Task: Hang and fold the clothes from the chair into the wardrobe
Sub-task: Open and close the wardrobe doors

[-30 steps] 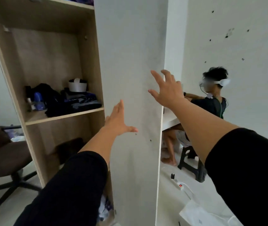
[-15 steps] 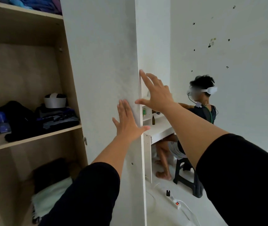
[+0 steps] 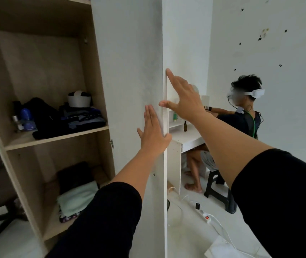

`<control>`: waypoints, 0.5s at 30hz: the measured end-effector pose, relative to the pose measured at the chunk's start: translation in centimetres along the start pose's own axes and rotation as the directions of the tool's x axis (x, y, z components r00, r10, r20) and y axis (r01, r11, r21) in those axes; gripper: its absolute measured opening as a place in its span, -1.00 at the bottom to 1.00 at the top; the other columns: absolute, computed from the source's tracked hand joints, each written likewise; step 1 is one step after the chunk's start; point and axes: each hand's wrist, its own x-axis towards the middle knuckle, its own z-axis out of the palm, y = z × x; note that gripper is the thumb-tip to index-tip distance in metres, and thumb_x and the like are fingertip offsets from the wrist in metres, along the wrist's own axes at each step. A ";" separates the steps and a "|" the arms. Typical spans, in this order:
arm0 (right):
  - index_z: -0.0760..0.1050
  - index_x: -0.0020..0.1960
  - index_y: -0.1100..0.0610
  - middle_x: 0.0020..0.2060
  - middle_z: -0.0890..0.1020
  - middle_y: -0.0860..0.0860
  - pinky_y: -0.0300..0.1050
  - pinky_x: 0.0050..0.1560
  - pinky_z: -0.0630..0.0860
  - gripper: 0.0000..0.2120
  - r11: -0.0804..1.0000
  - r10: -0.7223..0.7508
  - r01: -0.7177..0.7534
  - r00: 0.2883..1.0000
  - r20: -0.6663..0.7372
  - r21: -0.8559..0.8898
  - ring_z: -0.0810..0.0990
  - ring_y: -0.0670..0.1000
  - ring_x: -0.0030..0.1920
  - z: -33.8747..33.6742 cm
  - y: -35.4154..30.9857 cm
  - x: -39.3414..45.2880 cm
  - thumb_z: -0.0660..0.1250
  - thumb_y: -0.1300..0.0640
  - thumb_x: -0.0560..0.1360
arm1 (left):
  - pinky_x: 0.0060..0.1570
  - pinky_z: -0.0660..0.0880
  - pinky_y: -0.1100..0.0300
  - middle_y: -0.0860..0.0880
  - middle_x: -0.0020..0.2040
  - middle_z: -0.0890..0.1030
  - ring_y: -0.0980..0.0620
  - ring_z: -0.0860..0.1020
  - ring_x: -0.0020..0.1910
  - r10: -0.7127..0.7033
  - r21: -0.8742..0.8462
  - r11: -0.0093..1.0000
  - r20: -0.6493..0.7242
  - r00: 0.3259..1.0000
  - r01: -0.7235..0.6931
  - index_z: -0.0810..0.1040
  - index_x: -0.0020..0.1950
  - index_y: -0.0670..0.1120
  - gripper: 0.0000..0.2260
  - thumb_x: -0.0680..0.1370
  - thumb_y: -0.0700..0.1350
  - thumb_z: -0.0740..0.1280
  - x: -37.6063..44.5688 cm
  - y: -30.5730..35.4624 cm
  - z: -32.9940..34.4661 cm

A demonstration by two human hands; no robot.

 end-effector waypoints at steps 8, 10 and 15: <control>-0.16 0.52 -0.19 0.53 0.11 0.03 0.28 0.34 0.25 -0.23 0.990 -0.120 0.119 0.993 0.012 0.075 0.14 0.13 0.49 0.9 -9.6 -1.4 0.12 -0.36 0.46 | 0.46 0.05 -0.23 0.06 0.58 -0.10 -0.05 0.21 0.49 -0.030 -0.017 0.999 -0.040 0.999 0.030 -0.34 0.52 0.03 -0.19 0.56 -0.06 0.26 -5.5 -5.3 -6.8; -0.15 0.52 -0.20 0.53 0.09 0.03 0.28 0.36 0.21 -0.27 0.987 -0.142 0.140 0.990 0.017 0.074 0.11 0.14 0.50 1.3 -12.1 -1.3 0.12 -0.33 0.48 | 0.45 -0.02 -0.22 0.03 0.58 -0.02 -0.04 0.15 0.51 -0.052 0.002 0.999 -0.059 0.997 0.053 -0.30 0.53 0.02 -0.22 0.57 -0.09 0.25 -6.7 -7.0 -8.8; -0.13 0.51 -0.22 0.54 0.07 0.02 0.30 0.40 0.10 -0.31 0.969 -0.187 0.179 0.982 0.031 0.168 0.07 0.14 0.52 3.5 -19.3 -0.7 0.17 -0.25 0.52 | 0.46 0.01 -0.24 0.00 0.53 0.19 -0.03 0.33 0.42 -0.125 0.083 0.987 -0.124 0.984 0.136 -0.29 0.53 0.00 -0.24 0.58 -0.08 0.24 -9.2 -11.9 -13.2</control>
